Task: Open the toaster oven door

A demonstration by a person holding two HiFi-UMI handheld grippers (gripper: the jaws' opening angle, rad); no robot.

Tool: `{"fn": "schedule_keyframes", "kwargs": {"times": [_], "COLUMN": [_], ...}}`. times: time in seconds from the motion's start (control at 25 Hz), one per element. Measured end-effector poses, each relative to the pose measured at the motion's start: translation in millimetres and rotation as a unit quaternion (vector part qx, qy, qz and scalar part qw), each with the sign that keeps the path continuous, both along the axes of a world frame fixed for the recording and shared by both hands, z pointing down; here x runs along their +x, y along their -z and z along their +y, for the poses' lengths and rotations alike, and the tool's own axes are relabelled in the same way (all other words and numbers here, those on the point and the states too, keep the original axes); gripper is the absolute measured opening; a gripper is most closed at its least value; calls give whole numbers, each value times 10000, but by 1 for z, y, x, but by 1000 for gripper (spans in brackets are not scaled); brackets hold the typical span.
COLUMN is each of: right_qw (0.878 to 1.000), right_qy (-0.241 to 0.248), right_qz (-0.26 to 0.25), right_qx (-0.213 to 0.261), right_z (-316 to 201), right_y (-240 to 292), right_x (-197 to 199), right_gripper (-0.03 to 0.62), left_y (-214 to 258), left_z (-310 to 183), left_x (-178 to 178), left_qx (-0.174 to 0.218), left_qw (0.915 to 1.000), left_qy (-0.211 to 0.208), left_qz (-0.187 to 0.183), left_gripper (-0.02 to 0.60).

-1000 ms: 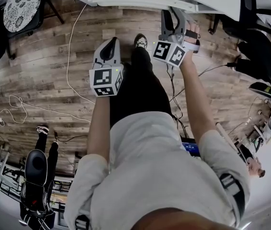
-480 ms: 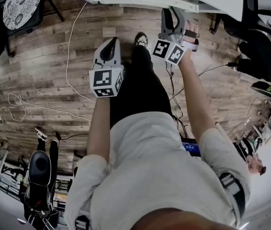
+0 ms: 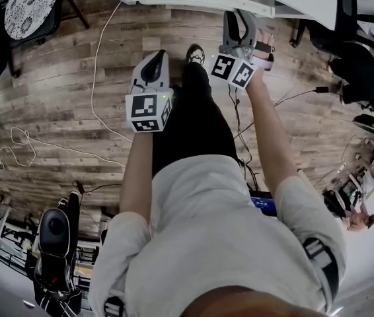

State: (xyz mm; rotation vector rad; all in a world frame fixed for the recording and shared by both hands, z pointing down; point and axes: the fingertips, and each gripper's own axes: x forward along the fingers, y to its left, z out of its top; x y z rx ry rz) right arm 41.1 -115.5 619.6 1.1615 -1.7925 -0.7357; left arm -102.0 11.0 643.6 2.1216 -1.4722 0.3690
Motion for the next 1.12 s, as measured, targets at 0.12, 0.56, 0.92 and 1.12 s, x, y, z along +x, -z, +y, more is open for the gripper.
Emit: {"fn": "schedule_keyframes", "kwargs": {"times": [0.12, 0.56, 0.92, 1.12], "right_qw": [10000, 9995, 9996, 9995], "right_qy": [-25, -45, -143, -279], "right_qz": [-27, -87, 126, 149], "right_qx": [-40, -294, -205, -57], "right_z": [0, 1, 1, -2], "right_y": [0, -12, -20, -22], "right_x": [0, -3, -3, -2], "right_gripper": [124, 153, 144, 129], "left_y": [0, -3, -7, -9], "left_z": [1, -1, 3, 5], "left_x": [1, -5, -8, -15], "left_qx": [-10, -39, -113, -138], "left_qw": [10000, 10000, 9999, 9999], "left_qy": [-20, -34, -48, -7], "left_qz": [-6, -36, -50, -100], "left_gripper": [17, 17, 17, 17]}}
